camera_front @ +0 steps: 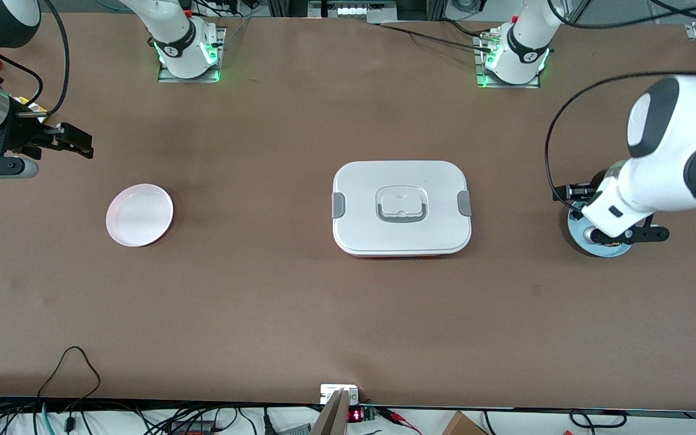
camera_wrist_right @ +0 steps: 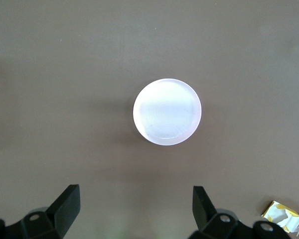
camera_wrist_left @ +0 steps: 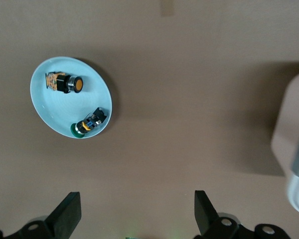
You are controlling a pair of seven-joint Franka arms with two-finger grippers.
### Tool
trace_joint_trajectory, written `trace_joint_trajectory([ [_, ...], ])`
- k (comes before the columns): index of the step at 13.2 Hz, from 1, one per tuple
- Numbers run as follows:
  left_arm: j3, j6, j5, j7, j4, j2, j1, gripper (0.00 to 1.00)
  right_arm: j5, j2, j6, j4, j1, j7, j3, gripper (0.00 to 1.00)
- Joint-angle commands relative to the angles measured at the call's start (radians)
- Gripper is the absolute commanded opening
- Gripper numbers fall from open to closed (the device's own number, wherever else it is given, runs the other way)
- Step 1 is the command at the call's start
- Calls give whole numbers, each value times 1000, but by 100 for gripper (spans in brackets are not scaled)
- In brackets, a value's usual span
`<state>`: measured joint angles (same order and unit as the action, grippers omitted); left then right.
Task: Transfer orange switch to right arm and place
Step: 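Lower the left gripper over the orange switch in the blue dish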
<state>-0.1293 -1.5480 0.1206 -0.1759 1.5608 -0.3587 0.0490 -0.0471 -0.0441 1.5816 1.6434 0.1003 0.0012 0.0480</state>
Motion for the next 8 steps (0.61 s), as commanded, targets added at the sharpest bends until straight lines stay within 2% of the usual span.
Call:
trace_joint_trajectory([
  [1,-9,-39,36,22,19,-66,54,100,-4,-2,-14,-13,7,5,0,100],
  [6,-7,-159,42,222,48,-100,155,100,-3,1,-26,-11,10,6,-2,100],
  [8,-9,-239,88,297,50,-132,190,100,-2,3,-34,-13,25,8,-2,100],
])
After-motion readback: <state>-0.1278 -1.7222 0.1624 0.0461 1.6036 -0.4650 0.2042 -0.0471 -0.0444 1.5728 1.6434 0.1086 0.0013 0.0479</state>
